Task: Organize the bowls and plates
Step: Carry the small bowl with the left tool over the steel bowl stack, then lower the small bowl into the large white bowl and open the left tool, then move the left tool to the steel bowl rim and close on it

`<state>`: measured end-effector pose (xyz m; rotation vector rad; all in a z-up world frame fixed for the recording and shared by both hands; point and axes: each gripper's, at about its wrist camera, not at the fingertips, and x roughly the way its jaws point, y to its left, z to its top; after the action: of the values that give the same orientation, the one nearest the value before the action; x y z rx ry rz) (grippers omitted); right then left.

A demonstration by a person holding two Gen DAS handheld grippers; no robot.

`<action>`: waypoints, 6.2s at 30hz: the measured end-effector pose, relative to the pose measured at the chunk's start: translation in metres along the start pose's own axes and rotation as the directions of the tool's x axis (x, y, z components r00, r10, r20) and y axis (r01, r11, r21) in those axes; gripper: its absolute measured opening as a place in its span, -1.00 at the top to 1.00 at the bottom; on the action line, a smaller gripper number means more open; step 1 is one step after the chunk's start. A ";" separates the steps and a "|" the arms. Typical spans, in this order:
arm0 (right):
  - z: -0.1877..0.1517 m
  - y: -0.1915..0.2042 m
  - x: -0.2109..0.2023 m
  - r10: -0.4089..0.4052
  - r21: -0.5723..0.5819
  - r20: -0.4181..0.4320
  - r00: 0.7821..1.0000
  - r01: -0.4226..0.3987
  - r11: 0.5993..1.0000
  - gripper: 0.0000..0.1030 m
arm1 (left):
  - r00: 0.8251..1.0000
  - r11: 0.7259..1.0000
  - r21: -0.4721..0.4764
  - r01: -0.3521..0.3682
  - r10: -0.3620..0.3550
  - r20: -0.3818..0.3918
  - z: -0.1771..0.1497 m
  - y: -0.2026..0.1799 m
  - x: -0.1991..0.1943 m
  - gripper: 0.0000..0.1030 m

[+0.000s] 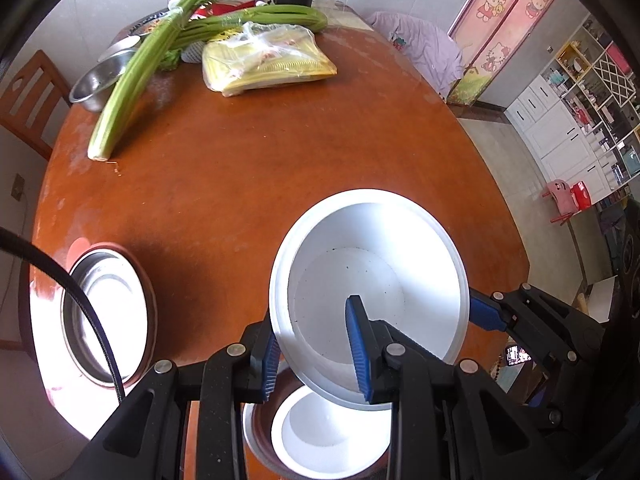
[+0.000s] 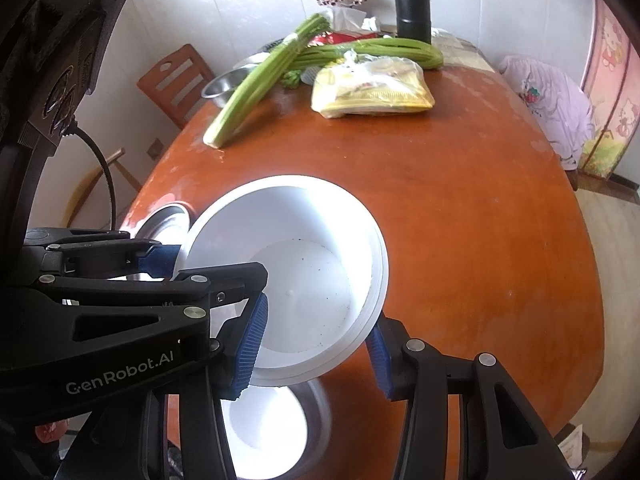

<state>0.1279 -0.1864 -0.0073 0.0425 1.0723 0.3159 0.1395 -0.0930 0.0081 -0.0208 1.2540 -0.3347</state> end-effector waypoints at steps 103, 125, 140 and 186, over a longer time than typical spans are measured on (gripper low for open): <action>-0.098 0.048 -0.002 -0.110 -0.023 -0.090 0.990 0.109 0.994 0.03 | 0.997 1.000 -0.007 -0.002 0.002 -0.071 -0.108 0.021 0.005 0.40; -0.090 0.045 -0.021 -0.106 0.004 -0.047 0.993 0.106 0.994 -0.19 | 1.000 0.999 -0.039 -0.014 0.013 -0.015 -0.106 0.030 -0.018 0.09; -0.093 0.030 -0.025 -0.111 0.054 -0.029 0.993 0.113 0.992 -0.33 | 0.999 0.997 -0.068 -0.029 0.026 -0.046 -0.112 0.037 -0.007 -0.05; -0.107 0.001 0.061 -0.083 0.114 -0.211 0.974 0.109 0.987 -0.34 | 0.986 0.995 -0.099 -0.020 0.004 -0.164 -0.106 0.048 0.076 -0.08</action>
<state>0.0619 -0.1807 -0.1110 0.0709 1.2952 0.1672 0.0721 -0.0494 -0.1053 -0.0728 1.4325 -0.2665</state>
